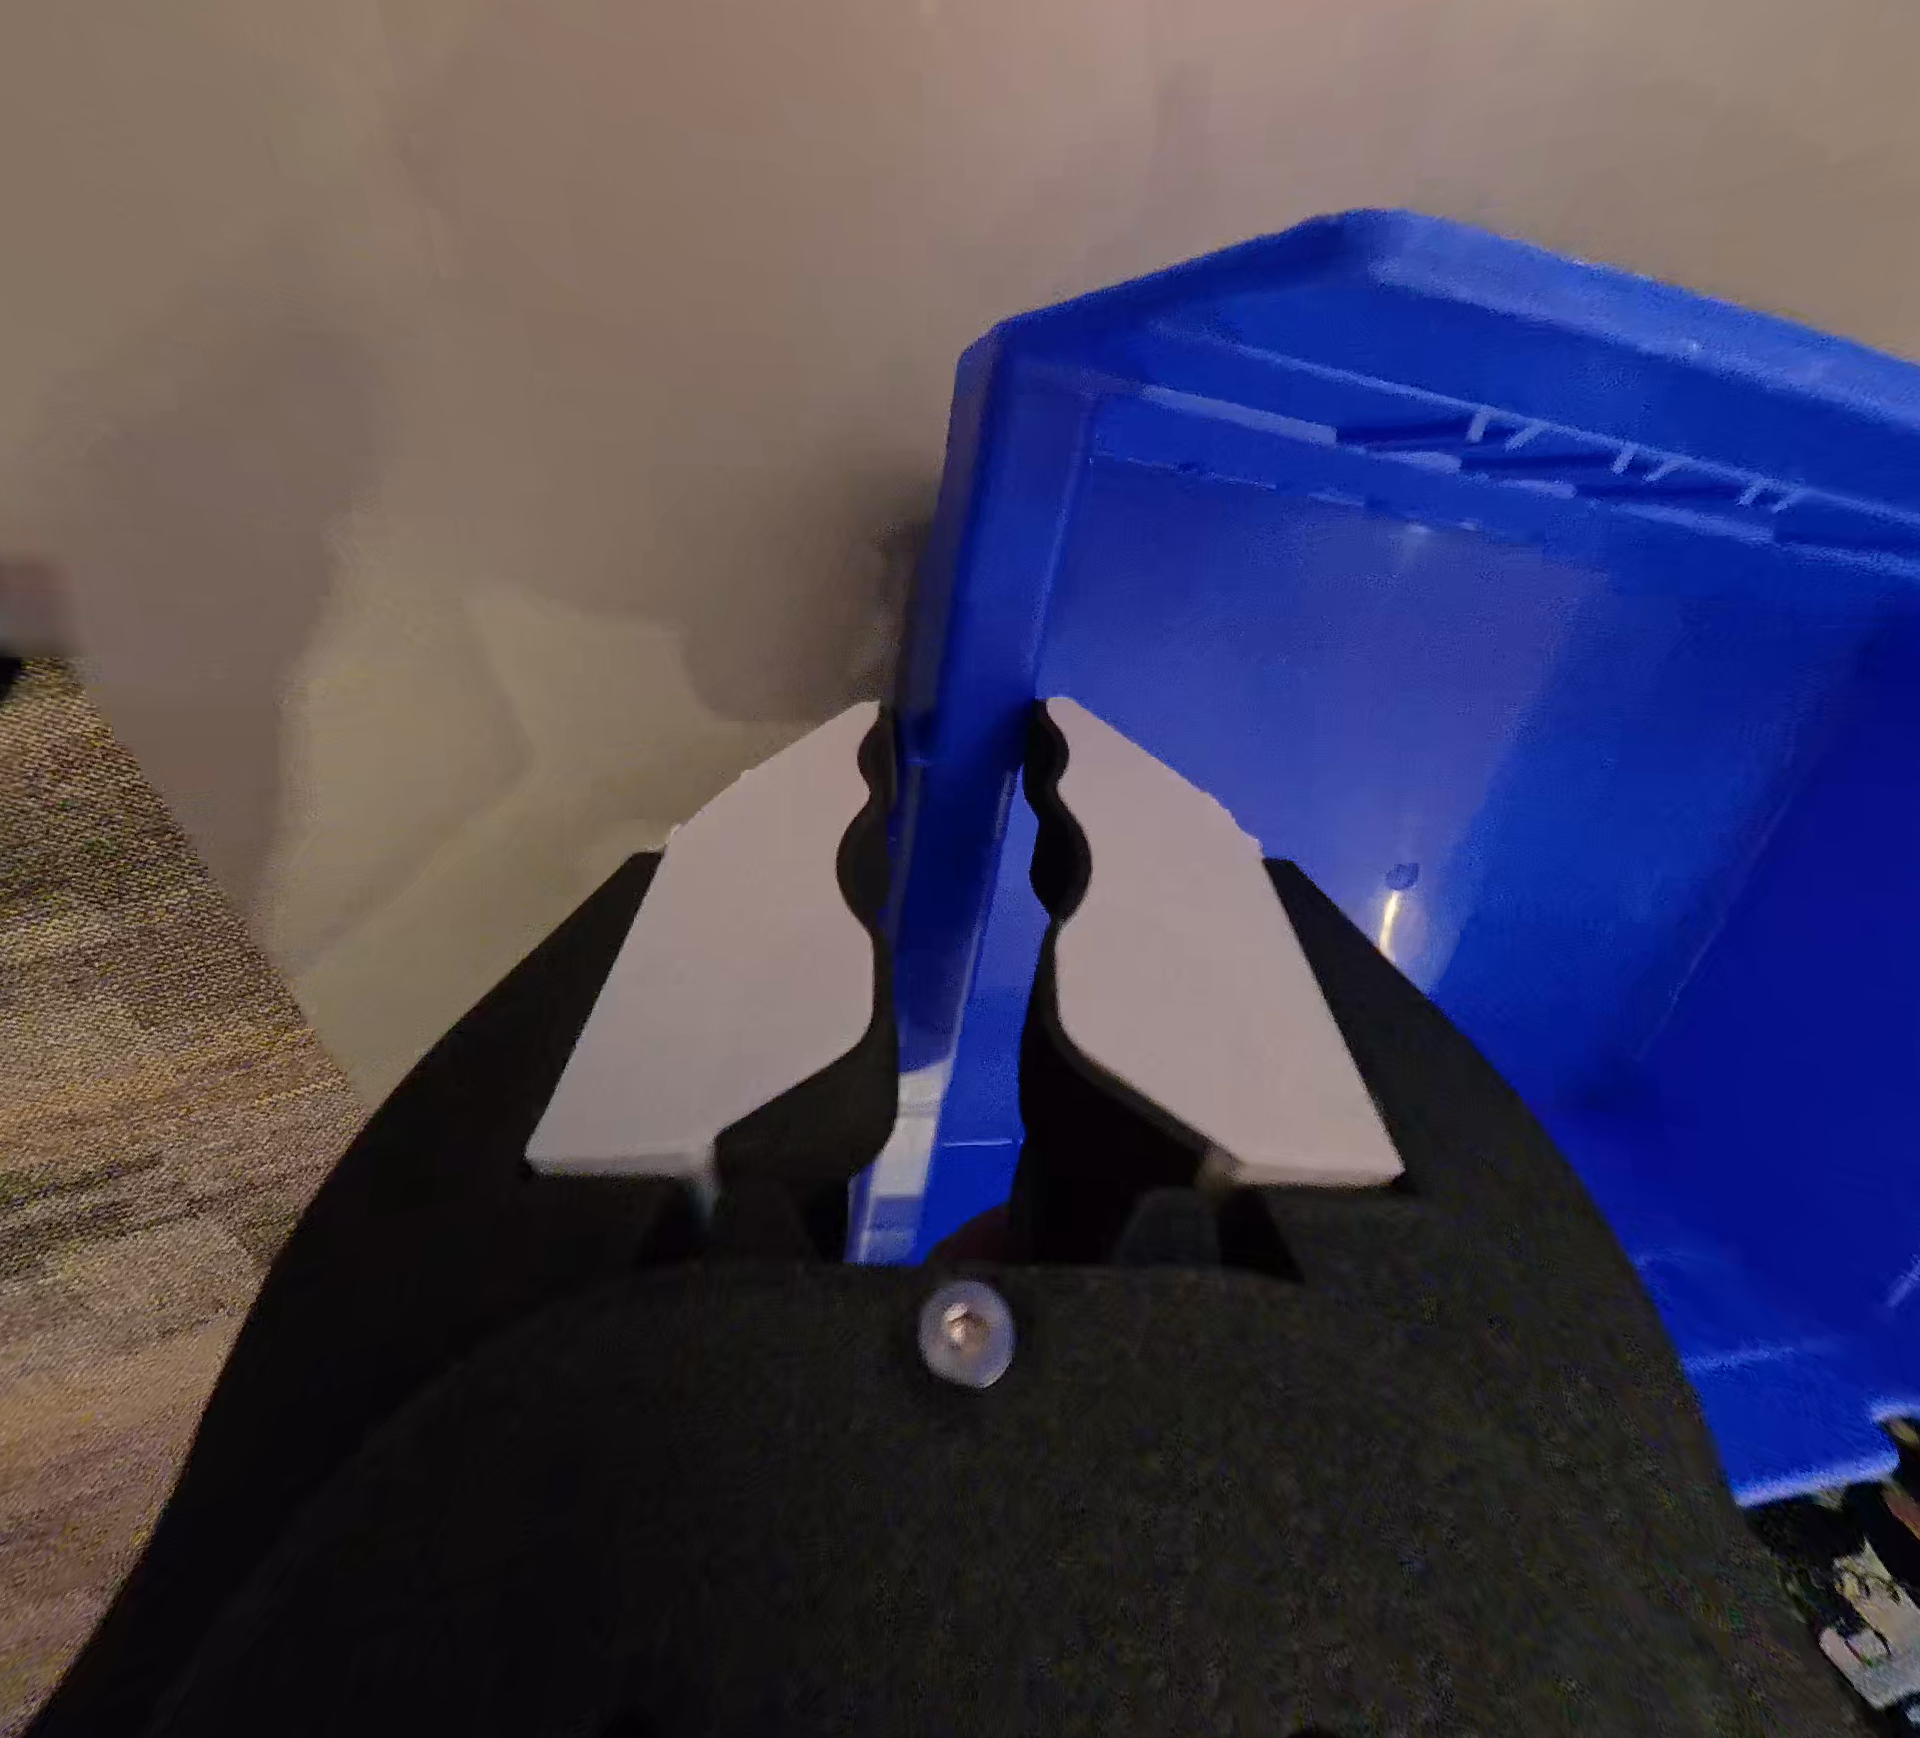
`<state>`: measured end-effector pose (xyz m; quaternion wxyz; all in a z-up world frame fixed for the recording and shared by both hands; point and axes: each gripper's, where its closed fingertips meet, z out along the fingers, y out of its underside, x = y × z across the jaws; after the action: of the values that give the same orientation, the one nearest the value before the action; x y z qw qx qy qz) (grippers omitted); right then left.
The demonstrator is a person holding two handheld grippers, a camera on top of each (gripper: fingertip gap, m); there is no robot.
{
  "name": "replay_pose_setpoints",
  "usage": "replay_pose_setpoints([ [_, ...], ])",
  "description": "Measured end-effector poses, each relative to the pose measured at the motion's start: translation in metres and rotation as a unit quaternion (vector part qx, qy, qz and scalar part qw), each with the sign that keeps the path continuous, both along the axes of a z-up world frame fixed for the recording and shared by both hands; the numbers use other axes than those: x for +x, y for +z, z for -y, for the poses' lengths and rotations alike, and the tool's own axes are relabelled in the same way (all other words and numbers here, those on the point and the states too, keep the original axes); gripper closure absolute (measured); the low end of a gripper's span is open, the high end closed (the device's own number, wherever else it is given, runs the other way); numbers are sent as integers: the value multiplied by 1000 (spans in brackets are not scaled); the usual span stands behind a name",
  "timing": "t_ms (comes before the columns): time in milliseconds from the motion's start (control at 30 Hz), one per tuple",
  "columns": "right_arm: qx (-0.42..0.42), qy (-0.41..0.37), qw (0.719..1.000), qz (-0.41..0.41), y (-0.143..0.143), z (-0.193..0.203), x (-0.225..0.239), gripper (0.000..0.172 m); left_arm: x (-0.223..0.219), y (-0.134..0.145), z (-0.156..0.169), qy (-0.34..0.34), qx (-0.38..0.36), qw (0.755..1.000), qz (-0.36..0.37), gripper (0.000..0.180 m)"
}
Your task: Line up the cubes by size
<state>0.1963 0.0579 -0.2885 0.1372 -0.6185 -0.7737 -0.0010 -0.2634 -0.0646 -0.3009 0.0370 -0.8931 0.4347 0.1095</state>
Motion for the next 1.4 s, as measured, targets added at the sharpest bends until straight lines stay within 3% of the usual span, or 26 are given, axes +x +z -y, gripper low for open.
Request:
replay_pose_setpoints([
  [233,20,-1,1000,7,0,-41,18,149,-22,0,8,-9,-6,1000,-20,156],
  [633,48,65,996,45,0,-106,45,149,-86,0,5,-16,-31,998,-59,155],
  [1400,65,67,993,74,1,-194,45,148,-176,0,-20,23,-44,996,-78,155],
])
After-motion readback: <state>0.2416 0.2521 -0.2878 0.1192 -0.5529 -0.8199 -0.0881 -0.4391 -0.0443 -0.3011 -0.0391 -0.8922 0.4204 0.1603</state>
